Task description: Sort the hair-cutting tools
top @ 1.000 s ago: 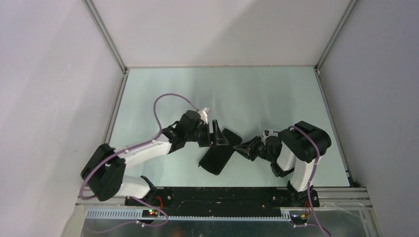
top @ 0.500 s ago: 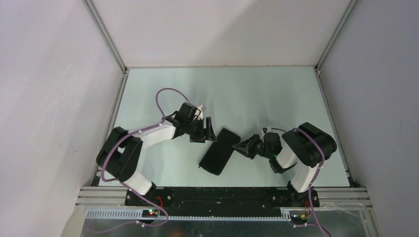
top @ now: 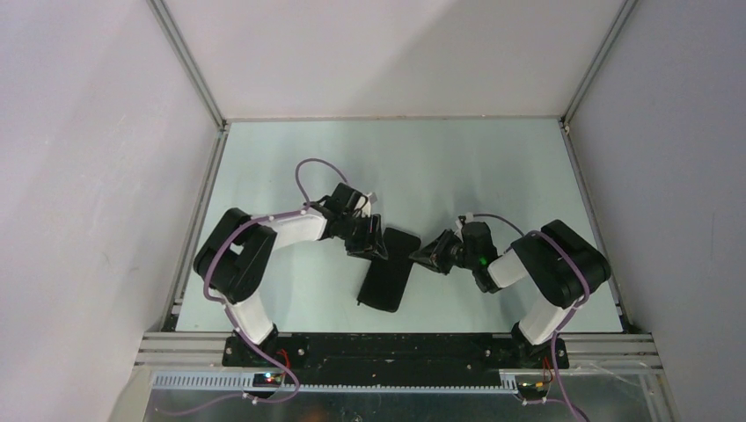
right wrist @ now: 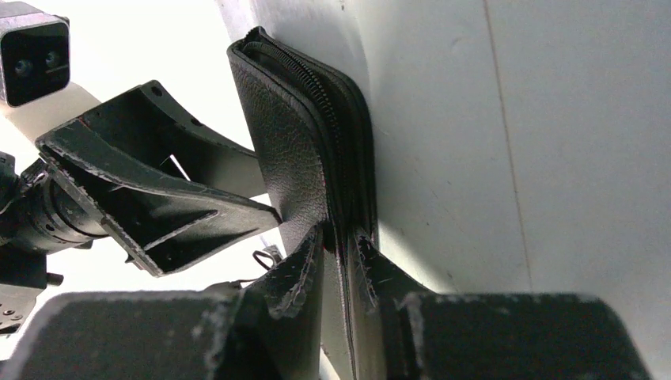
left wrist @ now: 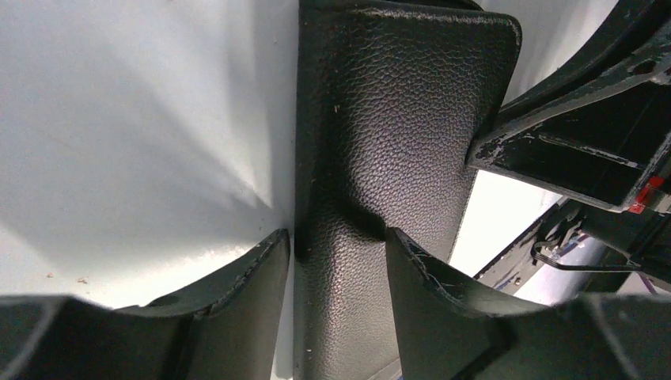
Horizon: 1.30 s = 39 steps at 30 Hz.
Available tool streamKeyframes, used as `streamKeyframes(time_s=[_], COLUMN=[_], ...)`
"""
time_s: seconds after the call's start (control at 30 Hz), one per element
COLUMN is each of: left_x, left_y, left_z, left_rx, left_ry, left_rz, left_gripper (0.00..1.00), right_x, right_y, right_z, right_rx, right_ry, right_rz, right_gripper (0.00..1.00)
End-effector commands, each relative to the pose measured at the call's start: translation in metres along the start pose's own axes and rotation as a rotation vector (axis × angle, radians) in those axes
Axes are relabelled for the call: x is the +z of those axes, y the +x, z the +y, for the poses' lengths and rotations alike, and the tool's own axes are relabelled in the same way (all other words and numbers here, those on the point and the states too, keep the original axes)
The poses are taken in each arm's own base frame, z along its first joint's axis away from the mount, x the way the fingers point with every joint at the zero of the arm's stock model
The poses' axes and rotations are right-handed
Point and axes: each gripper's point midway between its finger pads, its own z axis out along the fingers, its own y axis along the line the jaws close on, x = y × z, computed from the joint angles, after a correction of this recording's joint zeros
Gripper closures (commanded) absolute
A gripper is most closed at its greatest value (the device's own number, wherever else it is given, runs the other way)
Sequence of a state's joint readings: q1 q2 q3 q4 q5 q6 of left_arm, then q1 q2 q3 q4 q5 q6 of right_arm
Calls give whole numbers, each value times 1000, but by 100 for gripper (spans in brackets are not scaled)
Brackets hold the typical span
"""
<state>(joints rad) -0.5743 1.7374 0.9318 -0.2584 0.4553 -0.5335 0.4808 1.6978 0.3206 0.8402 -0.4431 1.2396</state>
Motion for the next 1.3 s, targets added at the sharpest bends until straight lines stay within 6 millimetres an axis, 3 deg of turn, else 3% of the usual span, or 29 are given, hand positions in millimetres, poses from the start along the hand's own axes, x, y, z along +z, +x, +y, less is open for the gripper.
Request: streamKeyframes(time_s=[0.0, 0.17, 0.23, 0.27, 0.3, 0.33, 0.37, 0.4, 0.53, 0.6, 0.67, 0.73, 0.83, 0.97, 1.27], left_x=[9, 4, -3, -5, -10, -13, -19, -21, -38, -45, -52, -62, -76, -84, -49], left_y=[10, 9, 5, 7, 0, 2, -4, -3, -8, -7, -8, -10, -19, -36, -64], left_z=[8, 14, 20, 29, 27, 38, 37, 45, 47, 46, 44, 44, 43, 27, 18], left_rx=[-14, -80, -117, -145, -167, -198, -213, -240, -244, -234, -219, -200, -153, -55, -18], left_ry=[-53, -95, -118, -138, -123, -143, -133, -146, -150, -151, -156, -173, -221, -225, -219], left_rz=[32, -38, -95, -109, -151, -168, -204, -219, -283, -297, -318, -342, -393, -432, -392], left_gripper=[46, 52, 55, 56, 56, 57, 57, 56, 50, 49, 48, 47, 47, 48, 59], right_x=[5, 14, 24, 25, 34, 36, 47, 49, 87, 96, 106, 111, 109, 107, 100], right_y=[1, -4, -12, -11, -19, -17, -26, -24, -37, -33, -37, -37, -34, -34, -38], right_z=[-24, -19, -5, -8, 6, 2, 17, 14, 49, 48, 69, 75, 71, 73, 82], right_rx=[-51, -100, -148, -179, -212, -247, -282, -322, -490, -532, -593, -649, -717, -766, -814], right_ry=[131, 148, 136, 155, 139, 163, 146, 165, 121, 108, 57, 34, 45, 39, 55], right_rz=[26, 54, 65, 87, 86, 119, 123, 158, 225, 281, 308, 335, 397, 414, 386], right_gripper=[81, 81, 82, 82, 83, 83, 83, 84, 85, 85, 85, 85, 83, 82, 79])
